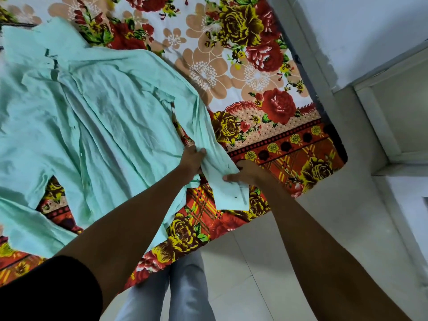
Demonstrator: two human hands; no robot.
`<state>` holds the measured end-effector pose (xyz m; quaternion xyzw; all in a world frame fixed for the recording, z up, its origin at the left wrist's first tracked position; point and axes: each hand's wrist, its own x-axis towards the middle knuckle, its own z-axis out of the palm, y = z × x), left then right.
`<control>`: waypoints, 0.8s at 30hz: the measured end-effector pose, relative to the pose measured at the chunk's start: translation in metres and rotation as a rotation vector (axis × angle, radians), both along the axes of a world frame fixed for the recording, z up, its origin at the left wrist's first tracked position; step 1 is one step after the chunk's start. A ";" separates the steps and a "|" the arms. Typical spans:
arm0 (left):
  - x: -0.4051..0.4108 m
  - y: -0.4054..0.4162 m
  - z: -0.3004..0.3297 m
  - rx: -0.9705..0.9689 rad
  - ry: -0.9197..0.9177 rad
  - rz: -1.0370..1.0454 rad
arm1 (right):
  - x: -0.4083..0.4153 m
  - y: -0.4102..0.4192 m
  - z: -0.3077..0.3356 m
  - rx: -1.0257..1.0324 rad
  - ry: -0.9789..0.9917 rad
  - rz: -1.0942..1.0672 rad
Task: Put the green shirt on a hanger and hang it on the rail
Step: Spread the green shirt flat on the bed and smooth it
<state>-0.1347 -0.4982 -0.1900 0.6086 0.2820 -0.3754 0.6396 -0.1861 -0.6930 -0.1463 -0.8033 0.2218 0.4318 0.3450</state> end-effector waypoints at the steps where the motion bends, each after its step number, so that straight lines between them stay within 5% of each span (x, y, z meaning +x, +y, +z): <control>1: -0.004 0.000 -0.001 0.046 0.005 -0.025 | -0.003 0.000 -0.003 -0.093 0.010 0.079; 4: -0.004 0.008 0.004 0.196 -0.107 0.039 | -0.004 0.015 -0.010 -0.301 -0.114 0.234; 7: 0.005 0.033 0.010 0.328 -0.336 0.140 | 0.017 0.065 0.001 -0.511 -0.530 0.245; 10: 0.027 0.064 0.014 0.475 -0.467 0.220 | 0.058 0.123 0.009 -0.391 -0.783 0.372; 18: 0.091 0.169 -0.003 0.791 -0.611 0.330 | 0.173 0.250 -0.016 -0.095 -0.853 0.803; 24: 0.142 0.224 -0.012 0.925 -0.326 0.226 | 0.249 0.305 -0.038 -0.074 -0.807 1.033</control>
